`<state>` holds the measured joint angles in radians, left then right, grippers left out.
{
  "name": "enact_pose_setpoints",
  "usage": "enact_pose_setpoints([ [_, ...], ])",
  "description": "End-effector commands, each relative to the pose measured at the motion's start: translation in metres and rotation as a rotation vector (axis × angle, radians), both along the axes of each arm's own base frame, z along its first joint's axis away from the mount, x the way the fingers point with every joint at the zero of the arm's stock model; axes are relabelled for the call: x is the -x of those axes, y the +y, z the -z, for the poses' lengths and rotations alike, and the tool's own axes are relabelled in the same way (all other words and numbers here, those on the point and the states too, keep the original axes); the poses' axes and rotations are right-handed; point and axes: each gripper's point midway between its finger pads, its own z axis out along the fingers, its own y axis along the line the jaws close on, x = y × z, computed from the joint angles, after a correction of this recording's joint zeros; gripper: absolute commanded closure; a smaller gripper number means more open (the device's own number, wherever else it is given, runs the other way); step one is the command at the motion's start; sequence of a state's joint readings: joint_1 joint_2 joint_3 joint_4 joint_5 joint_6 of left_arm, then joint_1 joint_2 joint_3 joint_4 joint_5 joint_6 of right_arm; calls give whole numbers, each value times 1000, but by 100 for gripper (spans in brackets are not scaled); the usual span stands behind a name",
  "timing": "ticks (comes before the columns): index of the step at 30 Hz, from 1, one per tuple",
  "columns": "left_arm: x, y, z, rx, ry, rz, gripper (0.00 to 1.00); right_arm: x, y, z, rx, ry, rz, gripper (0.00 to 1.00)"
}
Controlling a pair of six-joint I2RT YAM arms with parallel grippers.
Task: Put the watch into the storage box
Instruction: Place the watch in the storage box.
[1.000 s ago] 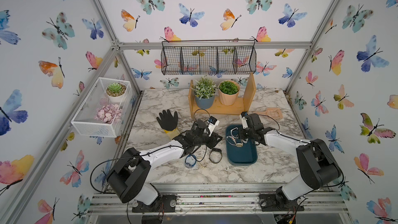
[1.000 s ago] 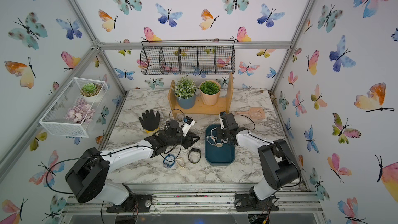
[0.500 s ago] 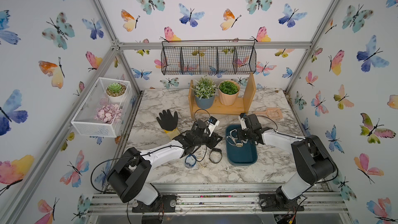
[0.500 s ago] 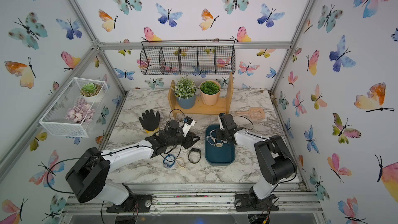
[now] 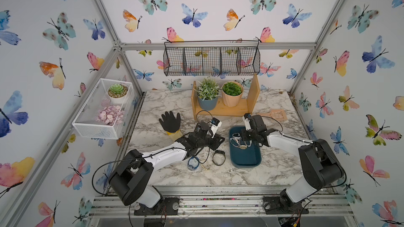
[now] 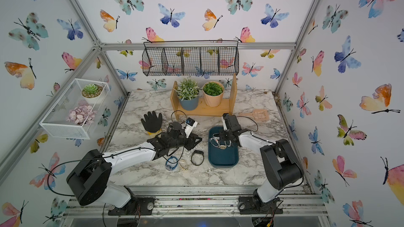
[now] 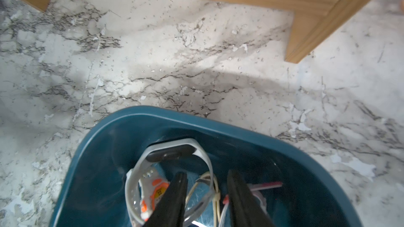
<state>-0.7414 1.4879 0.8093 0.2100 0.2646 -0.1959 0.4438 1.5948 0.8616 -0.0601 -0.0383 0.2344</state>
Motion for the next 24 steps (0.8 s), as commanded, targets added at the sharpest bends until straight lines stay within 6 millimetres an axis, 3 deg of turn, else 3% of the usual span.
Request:
enact_pose_setpoints([
  [1, -7, 18, -4, -2, 9, -71, 61, -2, 9, -27, -39, -50, -52, 61],
  [7, -21, 50, -5, -17, 39, -183, 61, 9, 36, -51, -65, -108, -194, 58],
  [13, -34, 94, -3, -33, 86, -336, 60, 34, 87, -64, -84, -154, -405, 57],
  [24, -42, 168, 8, -36, 143, -555, 60, 90, 183, -40, -89, -125, -724, 57],
])
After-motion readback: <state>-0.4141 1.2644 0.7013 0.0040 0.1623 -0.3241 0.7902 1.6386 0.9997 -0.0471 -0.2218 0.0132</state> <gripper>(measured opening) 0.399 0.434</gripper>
